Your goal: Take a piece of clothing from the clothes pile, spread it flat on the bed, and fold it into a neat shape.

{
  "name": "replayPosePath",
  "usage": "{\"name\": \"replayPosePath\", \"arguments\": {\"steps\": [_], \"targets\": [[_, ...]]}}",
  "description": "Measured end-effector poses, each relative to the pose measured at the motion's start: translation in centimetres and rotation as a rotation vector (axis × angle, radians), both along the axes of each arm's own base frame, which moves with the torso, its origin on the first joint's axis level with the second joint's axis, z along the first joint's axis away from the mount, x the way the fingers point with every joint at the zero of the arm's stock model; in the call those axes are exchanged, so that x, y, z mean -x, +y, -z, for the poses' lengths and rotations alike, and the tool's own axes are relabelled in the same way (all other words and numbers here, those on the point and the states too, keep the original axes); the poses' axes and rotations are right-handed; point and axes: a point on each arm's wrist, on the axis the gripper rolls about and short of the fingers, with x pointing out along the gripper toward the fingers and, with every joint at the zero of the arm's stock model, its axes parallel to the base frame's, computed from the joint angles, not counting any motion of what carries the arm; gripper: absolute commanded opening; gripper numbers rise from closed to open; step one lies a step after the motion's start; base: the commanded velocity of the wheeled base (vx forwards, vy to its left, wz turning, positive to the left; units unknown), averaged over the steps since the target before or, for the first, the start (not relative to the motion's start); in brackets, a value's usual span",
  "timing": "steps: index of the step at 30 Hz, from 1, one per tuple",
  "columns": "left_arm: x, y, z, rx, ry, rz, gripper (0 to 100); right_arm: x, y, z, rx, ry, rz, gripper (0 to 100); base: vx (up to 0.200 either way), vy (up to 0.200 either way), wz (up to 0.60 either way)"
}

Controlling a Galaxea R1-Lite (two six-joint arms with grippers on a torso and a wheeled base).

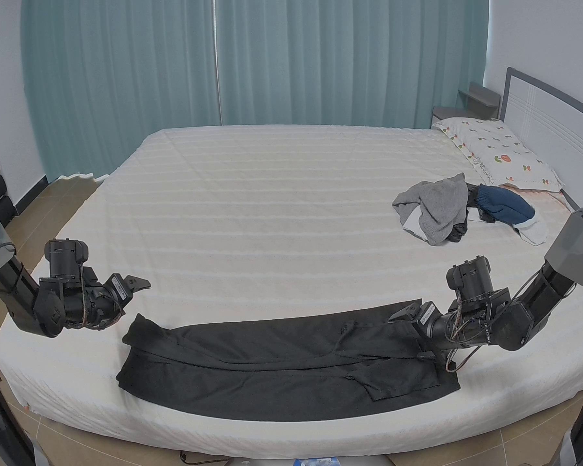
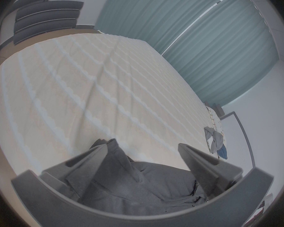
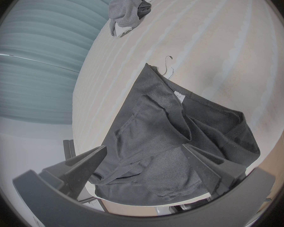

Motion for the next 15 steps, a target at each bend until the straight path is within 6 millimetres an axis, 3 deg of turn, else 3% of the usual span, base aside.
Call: {"name": "replayPosePath", "arguments": {"steps": [8,15], "targets": [[-0.6,0.4,1.1,-0.139,0.011,0.252,100,0.1,-0.2,0.0,0.01,-0.008,-0.011,100,0.0,0.0,0.0],[-0.6,1.1,3.2,-0.216,0.041,0.333,100,0.2,-0.1,0.1,0.021,-0.012,-0.033,100,0.0,0.0,0.0]]}}
